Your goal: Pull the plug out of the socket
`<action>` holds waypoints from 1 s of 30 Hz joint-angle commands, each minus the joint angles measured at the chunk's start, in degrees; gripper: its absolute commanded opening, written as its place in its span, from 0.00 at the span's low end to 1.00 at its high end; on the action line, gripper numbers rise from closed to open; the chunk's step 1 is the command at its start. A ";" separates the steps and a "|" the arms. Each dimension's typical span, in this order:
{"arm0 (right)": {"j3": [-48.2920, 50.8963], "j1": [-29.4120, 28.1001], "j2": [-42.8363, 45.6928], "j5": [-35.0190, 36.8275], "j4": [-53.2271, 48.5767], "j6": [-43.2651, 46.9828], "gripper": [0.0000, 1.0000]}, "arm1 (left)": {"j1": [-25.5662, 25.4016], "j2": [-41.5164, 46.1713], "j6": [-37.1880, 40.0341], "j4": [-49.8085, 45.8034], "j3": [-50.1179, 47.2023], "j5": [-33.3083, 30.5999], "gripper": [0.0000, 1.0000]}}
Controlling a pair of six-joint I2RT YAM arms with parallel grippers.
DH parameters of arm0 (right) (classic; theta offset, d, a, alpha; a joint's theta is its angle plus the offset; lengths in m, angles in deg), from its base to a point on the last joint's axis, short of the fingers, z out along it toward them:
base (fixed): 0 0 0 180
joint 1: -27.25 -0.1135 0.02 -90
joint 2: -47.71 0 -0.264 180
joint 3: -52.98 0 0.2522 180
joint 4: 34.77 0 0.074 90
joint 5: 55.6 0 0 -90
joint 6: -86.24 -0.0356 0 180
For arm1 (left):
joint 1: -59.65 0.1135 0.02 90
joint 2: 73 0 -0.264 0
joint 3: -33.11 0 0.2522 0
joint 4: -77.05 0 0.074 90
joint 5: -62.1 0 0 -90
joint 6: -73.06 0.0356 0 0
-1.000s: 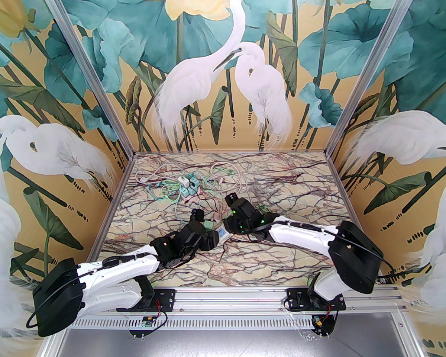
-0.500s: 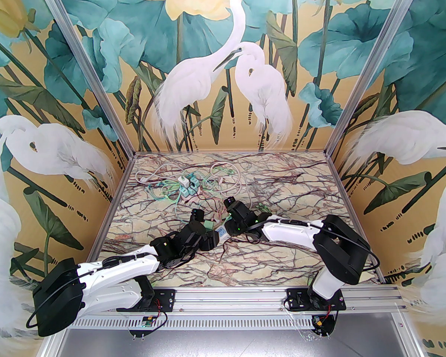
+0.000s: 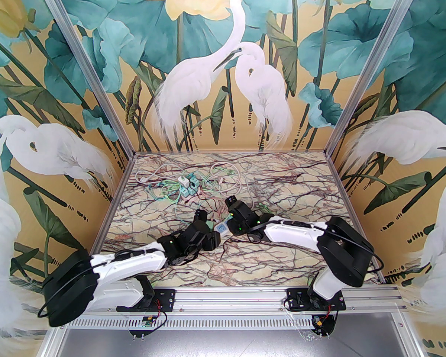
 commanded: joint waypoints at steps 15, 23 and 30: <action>2.99 -0.45 3.87 -1.68 0.18 -0.05 0.20 | 2.11 -13.31 -5.72 11.37 3.44 7.91 0.45; 1.79 -0.41 3.89 -2.81 -0.87 -0.38 0.20 | 0.95 -16.01 -5.23 7.30 4.75 5.53 0.43; -0.79 -0.45 4.95 -0.11 -5.15 0.63 0.20 | 0.27 -18.36 -4.94 3.81 7.16 4.45 0.42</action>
